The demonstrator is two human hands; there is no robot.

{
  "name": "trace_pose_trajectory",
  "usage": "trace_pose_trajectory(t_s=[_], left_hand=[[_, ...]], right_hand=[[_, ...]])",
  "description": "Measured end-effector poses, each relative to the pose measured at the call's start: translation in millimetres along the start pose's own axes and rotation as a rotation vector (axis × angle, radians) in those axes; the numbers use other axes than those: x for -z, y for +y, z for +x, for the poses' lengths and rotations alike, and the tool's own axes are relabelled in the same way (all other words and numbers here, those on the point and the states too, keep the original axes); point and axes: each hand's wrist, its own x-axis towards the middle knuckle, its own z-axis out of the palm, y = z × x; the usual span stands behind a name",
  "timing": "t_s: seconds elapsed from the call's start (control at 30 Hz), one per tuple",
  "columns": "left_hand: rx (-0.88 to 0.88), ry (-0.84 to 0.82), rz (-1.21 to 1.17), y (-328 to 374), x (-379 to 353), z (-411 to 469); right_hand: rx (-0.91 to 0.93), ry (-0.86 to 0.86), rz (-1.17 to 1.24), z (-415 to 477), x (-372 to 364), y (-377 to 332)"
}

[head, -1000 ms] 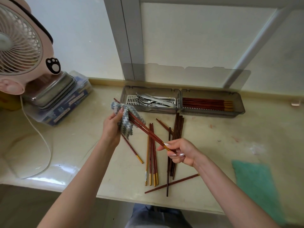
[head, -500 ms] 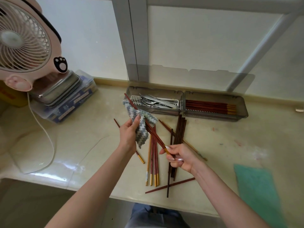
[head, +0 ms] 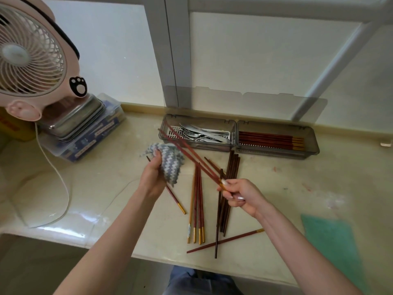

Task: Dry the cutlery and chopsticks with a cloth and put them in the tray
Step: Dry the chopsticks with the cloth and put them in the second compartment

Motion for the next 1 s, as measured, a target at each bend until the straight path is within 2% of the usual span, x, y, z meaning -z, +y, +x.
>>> trace_pose_trajectory(t_s=[0.1,0.33,0.53,0.8,0.9,1.0], left_hand=[[-0.019,-0.075,0.081,-15,-9,-3],[-0.086,0.084,0.167,-29,-12,-11],[0.122,0.021,0.255,-72,-13,-38],[0.074,0.066,0.239,-41,-22,-30],[0.072,0.029,0.183,-39,-26,-31],[0.089,-0.044,0.218,-48,-32,-39]], right_hand=[[-0.052,0.0,-0.09,3,-20,7],[-0.092,0.056,-0.149,6,-28,15],[-0.047,0.229,-0.194,11,-45,5],[0.175,-0.021,0.15,7,-41,13],[0.229,0.014,0.218,9,-45,18],[0.26,0.157,0.147,11,-47,20]])
